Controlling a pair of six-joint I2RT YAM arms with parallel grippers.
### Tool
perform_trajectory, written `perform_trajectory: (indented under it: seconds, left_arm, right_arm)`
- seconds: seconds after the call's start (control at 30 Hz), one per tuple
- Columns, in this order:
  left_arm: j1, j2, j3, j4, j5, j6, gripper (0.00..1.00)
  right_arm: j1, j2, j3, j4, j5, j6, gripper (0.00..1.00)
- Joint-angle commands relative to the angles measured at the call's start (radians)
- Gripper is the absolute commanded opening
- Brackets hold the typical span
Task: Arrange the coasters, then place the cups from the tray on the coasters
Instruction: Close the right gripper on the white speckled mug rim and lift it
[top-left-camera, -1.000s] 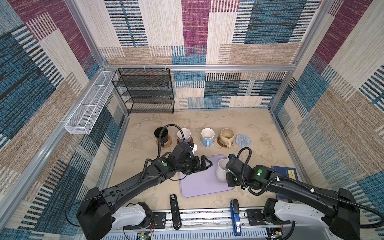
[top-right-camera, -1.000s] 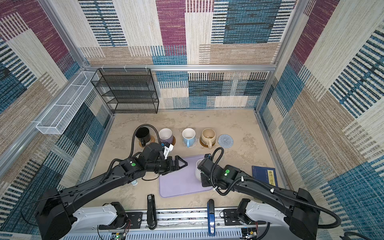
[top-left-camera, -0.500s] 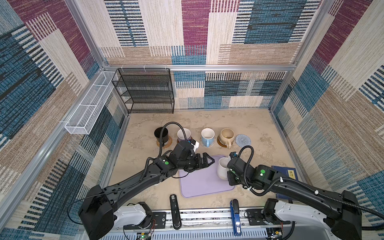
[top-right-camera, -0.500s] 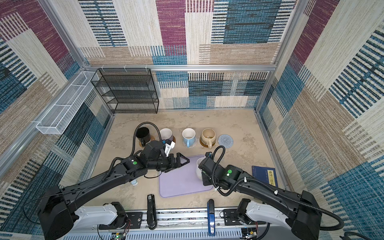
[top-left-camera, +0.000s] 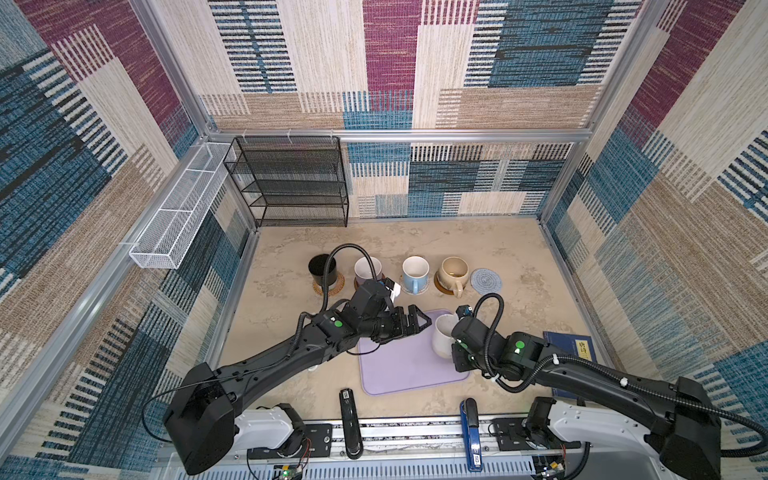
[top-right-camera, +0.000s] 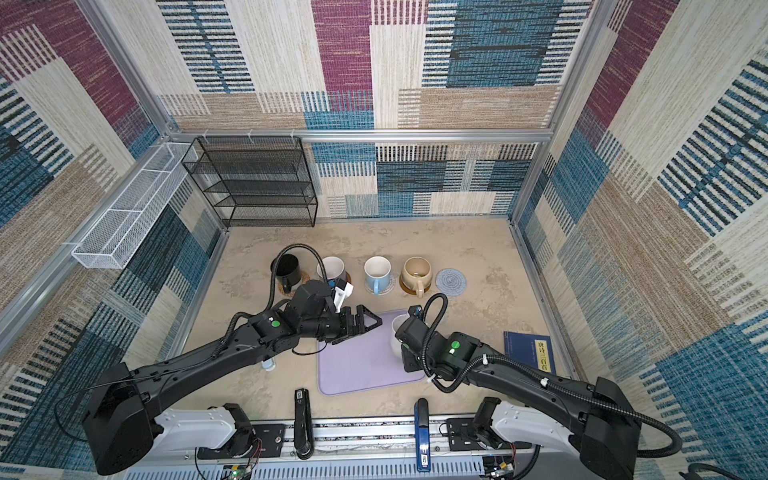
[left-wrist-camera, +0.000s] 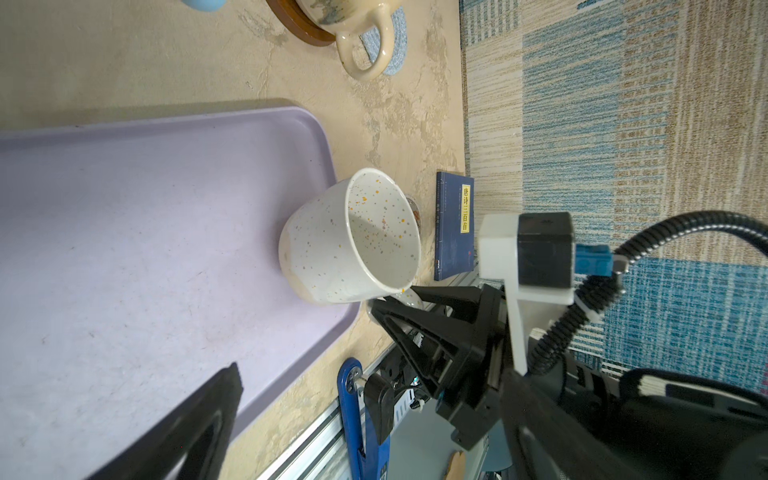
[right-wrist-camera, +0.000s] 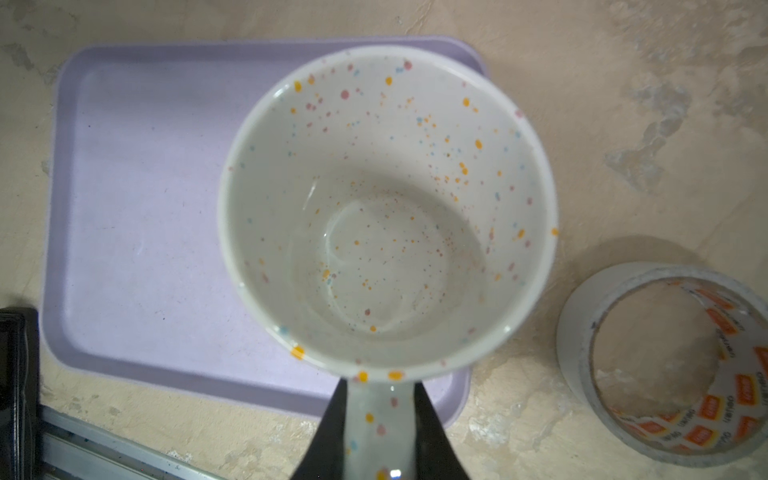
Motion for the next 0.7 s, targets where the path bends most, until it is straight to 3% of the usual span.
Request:
perform_trajectory:
  seconds: [0.0,0.17,0.37,0.67]
  left_arm:
    - [0.0,-0.001,-0.007,0.031,0.001,0.002,0.99]
    - [0.0,-0.007,-0.025,0.034,-0.001,0.001,0.99]
    - [0.0,-0.012,-0.031,0.038,-0.001,-0.001,1.0]
    - [0.0,-0.038,-0.051,0.032,-0.013,0.0,1.0]
  right_arm:
    - [0.004,0.021,-0.021,0.031,-0.069,0.026,0.0]
    - [0.006,0.046,-0.045,0.03,-0.1,0.051,0.01]
    - [0.006,0.09,-0.045,0.046,-0.102,0.061,0.12]
    - [0.006,0.106,0.015,0.033,-0.055,0.069,0.17]
